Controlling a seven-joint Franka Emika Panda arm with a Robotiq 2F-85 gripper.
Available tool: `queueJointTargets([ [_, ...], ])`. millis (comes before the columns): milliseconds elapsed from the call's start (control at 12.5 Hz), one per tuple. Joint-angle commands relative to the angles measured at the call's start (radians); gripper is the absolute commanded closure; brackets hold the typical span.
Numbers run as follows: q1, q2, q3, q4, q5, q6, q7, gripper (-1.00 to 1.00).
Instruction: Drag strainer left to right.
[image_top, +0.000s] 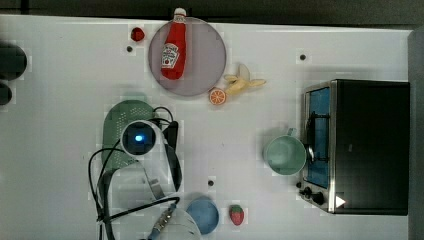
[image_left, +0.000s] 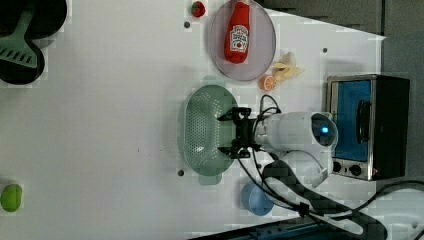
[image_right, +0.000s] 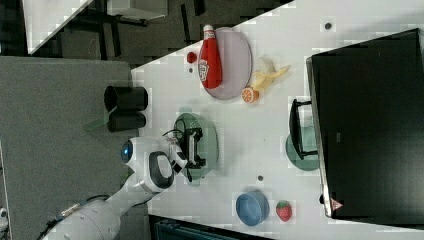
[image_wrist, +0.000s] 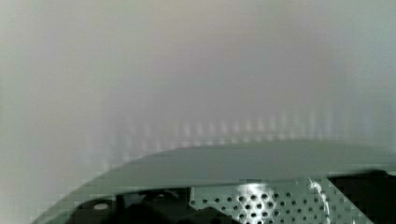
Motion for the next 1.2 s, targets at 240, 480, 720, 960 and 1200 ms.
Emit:
queueJointTargets([
  [240, -0.076, -0.019, -0.069, -0.015, -0.014, -0.001, -0.192, -1.0],
  [480, -0.098, -0.031, -0.122, -0.025, -0.014, -0.001, -0.266, -1.0],
  [720, -0.11, -0.038, -0.181, -0.033, -0.014, 0.0, -0.362, -1.0],
  [960, -0.114, -0.04, -0.235, -0.031, -0.014, 0.008, -0.417, -1.0],
  [1200, -0.116, -0.041, -0.295, -0.032, -0.014, 0.009, -0.456, -1.0],
])
